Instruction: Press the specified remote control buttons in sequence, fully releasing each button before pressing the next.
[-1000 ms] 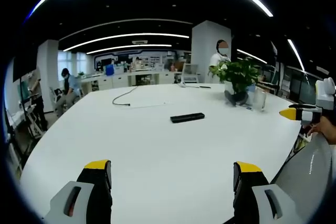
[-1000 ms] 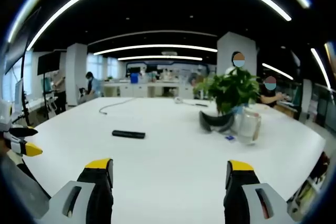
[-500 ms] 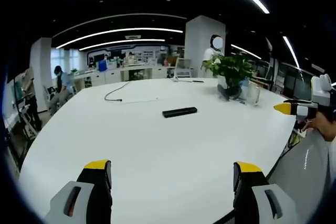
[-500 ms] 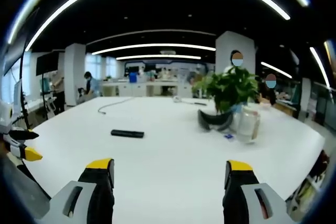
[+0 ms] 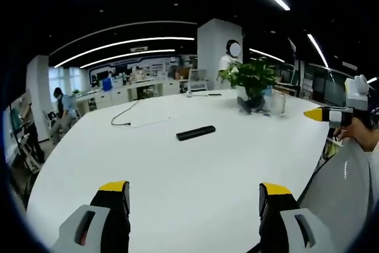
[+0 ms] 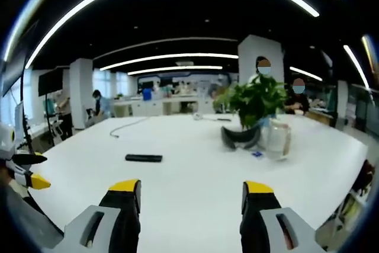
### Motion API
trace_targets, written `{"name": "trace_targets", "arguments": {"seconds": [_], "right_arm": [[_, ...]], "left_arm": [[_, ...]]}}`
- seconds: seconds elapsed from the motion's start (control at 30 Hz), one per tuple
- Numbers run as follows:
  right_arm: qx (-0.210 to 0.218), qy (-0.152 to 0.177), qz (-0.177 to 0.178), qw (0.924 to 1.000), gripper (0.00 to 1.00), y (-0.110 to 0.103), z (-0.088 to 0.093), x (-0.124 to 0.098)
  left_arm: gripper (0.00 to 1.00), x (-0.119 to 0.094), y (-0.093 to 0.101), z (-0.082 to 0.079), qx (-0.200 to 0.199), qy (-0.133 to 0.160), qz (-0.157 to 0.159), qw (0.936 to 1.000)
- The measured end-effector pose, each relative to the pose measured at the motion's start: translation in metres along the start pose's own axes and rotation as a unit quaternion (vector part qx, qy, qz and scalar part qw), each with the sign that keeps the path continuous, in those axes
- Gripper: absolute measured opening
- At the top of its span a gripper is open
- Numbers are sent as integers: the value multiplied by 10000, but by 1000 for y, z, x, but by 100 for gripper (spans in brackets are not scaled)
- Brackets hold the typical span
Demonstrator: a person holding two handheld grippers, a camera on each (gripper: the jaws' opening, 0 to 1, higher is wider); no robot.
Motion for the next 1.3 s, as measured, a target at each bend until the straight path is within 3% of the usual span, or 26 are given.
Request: {"name": "trace_targets", "arguments": {"seconds": [0.13, 0.2, 0.5, 0.6, 0.77, 1.07, 1.3], "right_arm": [[13, -53, -7, 10000, 59, 0, 1, 0], [14, -223, -83, 9997, 51, -2, 5, -1], [-3, -450, -148, 9989, 29, -3, 9, -3], [-52, -517, -173, 9985, 26, -4, 11, -3], [-116, -697, -204, 9973, 14, -4, 15, -4], [-194, -954, -173, 9951, 0, -3, 21, -5], [-206, -1123, -192, 9933, 0, -3, 25, -5]], "left_arm": [[92, 10, -3, -7, -50, 5, 127, 9999], [92, 16, -4, -12, 22, 18, 193, 9998], [92, 52, -10, -37, 534, -34, 645, 9965], [89, 67, -16, -44, 854, -319, 741, 9931], [90, 89, -21, -58, 922, -284, 914, 9911], [82, 129, -18, -80, 1365, -451, 1429, 9792], [73, 162, -18, -81, 1787, -761, 1648, 9670]]}}
Point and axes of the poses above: the point that each gripper's makers call its tool centre point, and the gripper's own axes: x roughly forward along the fingers, y roughly to its right, z roughly out of its underside, the point moved 5 cm from there along -x, roughly backward along the fingers, and after that the axes turned 15 degrees about y, right-handed, at the moved point
